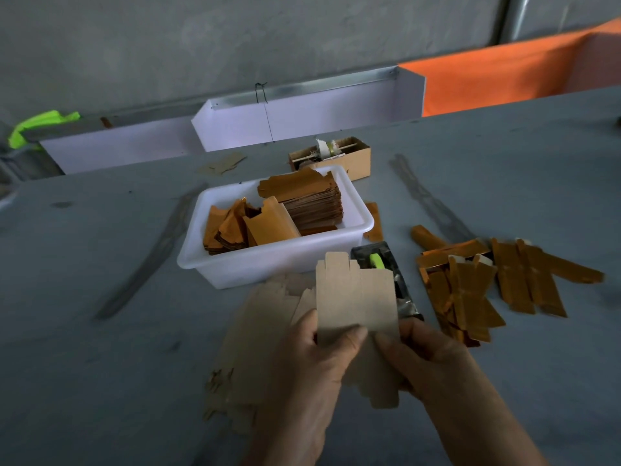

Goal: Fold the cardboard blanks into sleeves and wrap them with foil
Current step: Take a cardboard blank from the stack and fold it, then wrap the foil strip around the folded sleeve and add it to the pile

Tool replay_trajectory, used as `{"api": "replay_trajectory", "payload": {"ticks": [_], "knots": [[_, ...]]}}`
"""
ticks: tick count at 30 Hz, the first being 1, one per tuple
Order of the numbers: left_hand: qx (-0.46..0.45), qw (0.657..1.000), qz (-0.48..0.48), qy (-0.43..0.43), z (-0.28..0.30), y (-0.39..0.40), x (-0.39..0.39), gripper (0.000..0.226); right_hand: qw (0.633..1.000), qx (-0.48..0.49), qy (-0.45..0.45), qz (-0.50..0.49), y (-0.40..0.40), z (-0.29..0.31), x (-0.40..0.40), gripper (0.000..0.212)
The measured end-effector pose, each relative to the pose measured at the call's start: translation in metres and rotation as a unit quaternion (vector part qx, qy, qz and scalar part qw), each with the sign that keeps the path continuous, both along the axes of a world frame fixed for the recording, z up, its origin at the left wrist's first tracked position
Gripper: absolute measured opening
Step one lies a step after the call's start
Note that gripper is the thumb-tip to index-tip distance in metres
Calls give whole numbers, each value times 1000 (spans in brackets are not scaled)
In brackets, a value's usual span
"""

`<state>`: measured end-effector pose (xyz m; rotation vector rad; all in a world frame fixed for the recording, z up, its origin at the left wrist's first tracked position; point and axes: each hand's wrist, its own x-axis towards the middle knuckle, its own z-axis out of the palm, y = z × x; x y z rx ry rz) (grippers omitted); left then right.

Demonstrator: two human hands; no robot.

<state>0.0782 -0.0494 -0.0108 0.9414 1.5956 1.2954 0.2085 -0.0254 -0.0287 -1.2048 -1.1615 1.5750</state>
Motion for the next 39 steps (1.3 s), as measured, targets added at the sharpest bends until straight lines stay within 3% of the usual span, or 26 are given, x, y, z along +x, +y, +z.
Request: {"api": "replay_trajectory", "payload": {"ticks": [4, 7, 10, 13, 15, 19, 22, 26, 29, 31, 35, 39], "knots": [[-3, 1000, -5, 28, -3, 2, 0, 9, 996, 51, -69, 9, -3, -1, 3, 16], [7, 997, 15, 82, -7, 3, 3, 5, 951, 166, -258, -48, -9, 4, 3, 18], [33, 985, 30, 169, -11, 4, 6, 5, 922, 250, -291, -56, -18, 9, -3, 25], [46, 989, 1, 139, -9, 3, 9, 5, 938, 269, -216, -37, -23, 10, -9, 11], [46, 993, -35, 102, -8, 1, 11, 13, 955, 247, -163, -30, -22, 12, -9, 13], [50, 984, -111, 126, -6, -2, 5, 35, 961, 217, -173, -10, -15, 10, -4, 8], [44, 981, -126, 140, -8, -4, 0, 27, 970, 172, -169, 8, -12, 9, -2, 6], [5, 984, -165, 62, -4, -7, -4, 19, 981, 112, -144, -61, -7, 5, 3, 28], [-13, 975, -217, 41, -6, -8, -3, 21, 1000, -6, -14, 1, -4, 7, 5, 32], [-34, 980, -190, 36, -8, -7, 0, 21, 999, -37, 35, 17, -3, 8, 5, 18], [-52, 992, -111, 40, -15, -7, -1, 11, 999, -35, 10, -20, -3, 3, 3, 7], [-14, 995, -39, 92, -22, -9, 4, 6, 998, -25, -26, -43, -2, -1, 1, 7]]}}
